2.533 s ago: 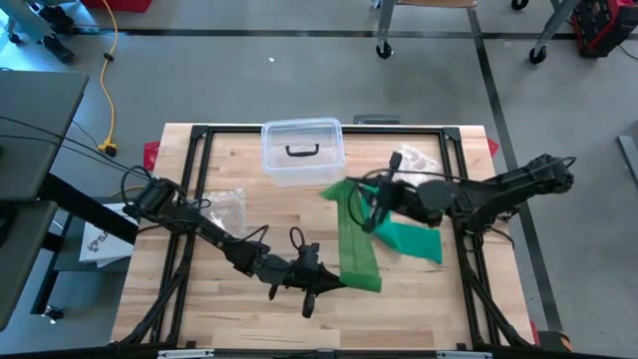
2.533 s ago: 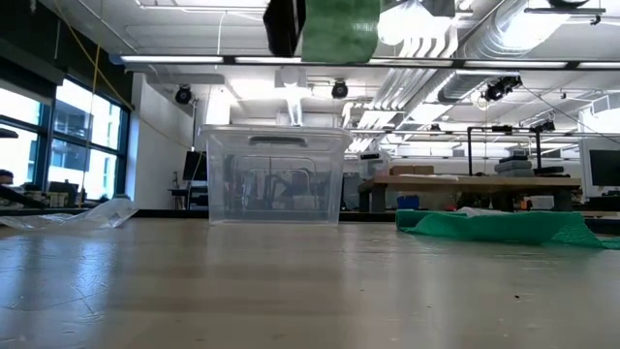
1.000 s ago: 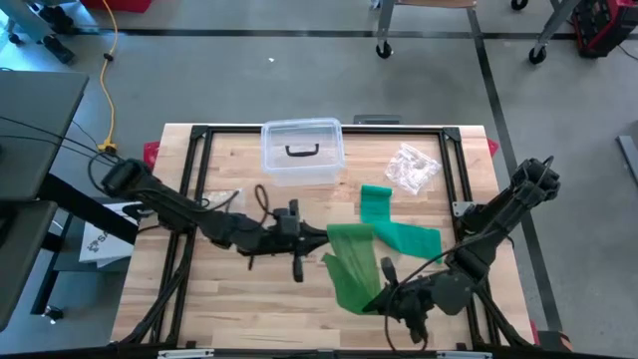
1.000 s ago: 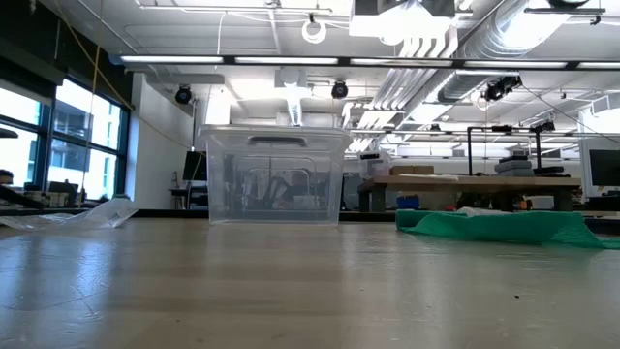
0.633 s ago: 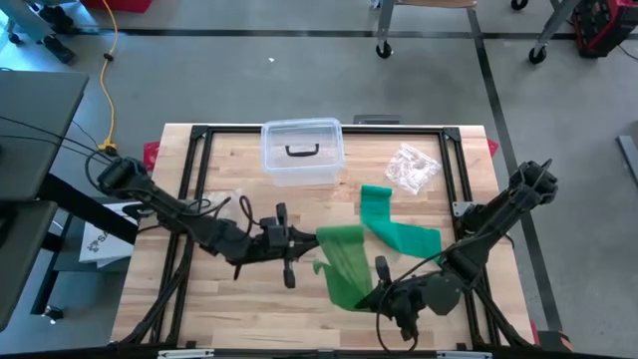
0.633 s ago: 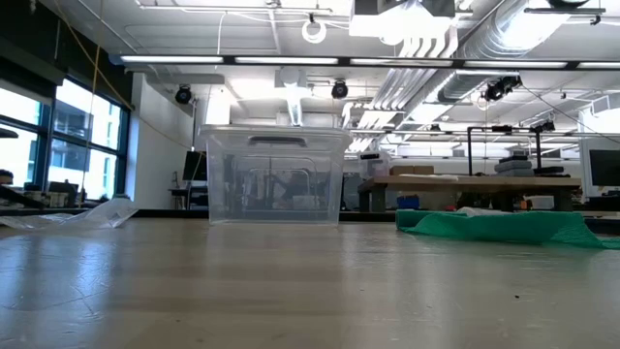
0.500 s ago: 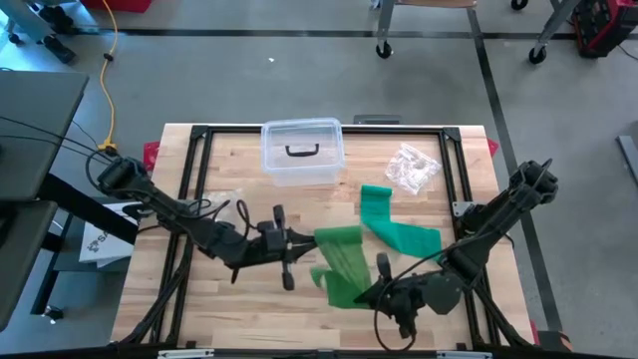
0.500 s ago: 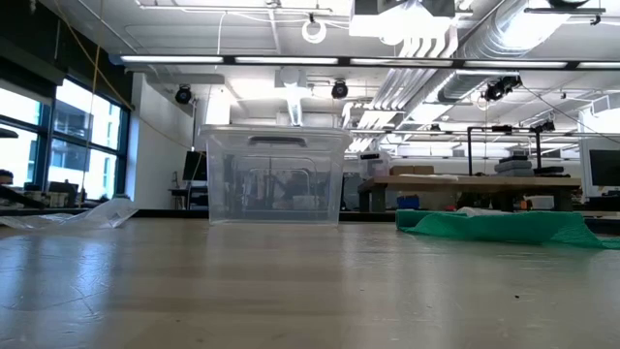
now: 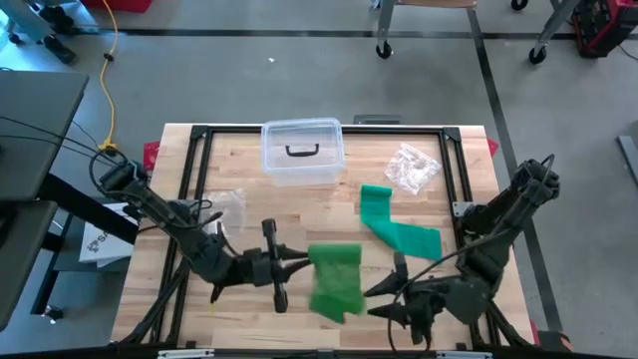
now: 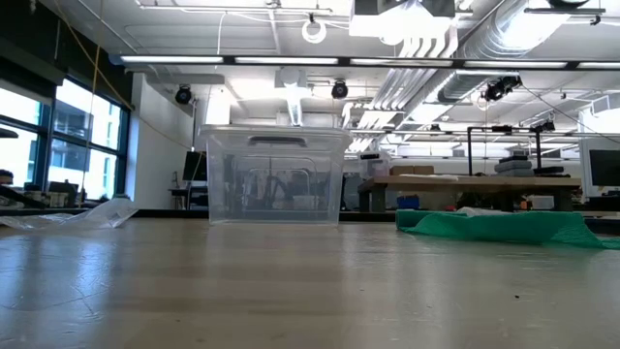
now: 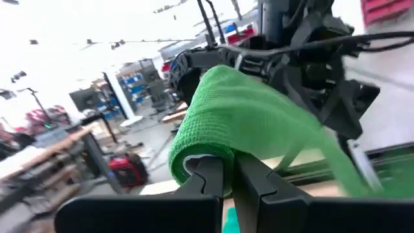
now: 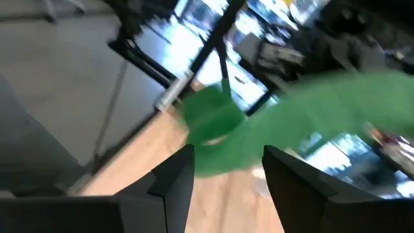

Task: Roll bandage
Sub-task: Roll the green bandage

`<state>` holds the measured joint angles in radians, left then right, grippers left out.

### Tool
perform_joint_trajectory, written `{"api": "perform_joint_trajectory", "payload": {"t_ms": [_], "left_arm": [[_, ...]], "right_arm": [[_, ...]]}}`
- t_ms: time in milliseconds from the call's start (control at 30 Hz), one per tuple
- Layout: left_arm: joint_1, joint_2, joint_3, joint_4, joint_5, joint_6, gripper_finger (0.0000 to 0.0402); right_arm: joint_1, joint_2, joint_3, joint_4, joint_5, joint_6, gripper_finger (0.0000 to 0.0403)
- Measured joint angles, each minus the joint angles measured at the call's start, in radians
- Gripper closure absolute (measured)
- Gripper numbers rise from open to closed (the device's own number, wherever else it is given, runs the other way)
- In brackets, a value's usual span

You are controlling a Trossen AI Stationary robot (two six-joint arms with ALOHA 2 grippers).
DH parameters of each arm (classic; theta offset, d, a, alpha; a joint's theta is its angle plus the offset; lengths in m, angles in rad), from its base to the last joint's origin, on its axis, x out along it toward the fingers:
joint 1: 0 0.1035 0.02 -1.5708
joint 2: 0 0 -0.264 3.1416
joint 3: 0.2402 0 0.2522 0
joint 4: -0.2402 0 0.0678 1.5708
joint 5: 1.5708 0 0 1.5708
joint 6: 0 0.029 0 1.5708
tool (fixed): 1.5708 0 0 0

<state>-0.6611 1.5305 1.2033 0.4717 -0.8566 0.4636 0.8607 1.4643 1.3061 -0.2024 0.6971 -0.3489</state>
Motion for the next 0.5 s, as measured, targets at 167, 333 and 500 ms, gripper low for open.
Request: {"api": "perform_joint_trajectory", "payload": {"t_ms": [167, 333, 500], "left_arm": [[-0.023, 0.061, 0.066, -0.005, -0.066, 0.104, 0.0398], [-0.03, 0.118, 0.132, -0.007, -0.107, 0.198, 0.0398], [-0.054, 0.157, 0.185, -0.018, -0.205, 0.278, 0.0398]], "right_arm": [[0.005, -0.001, 0.064, -0.098, 0.002, 0.091, 0.0223], [0.003, 0.0, 0.069, -0.122, -0.016, 0.143, 0.0211], [0.004, -0.018, 0.069, -0.257, 0.038, 0.27, 0.0198]]}}
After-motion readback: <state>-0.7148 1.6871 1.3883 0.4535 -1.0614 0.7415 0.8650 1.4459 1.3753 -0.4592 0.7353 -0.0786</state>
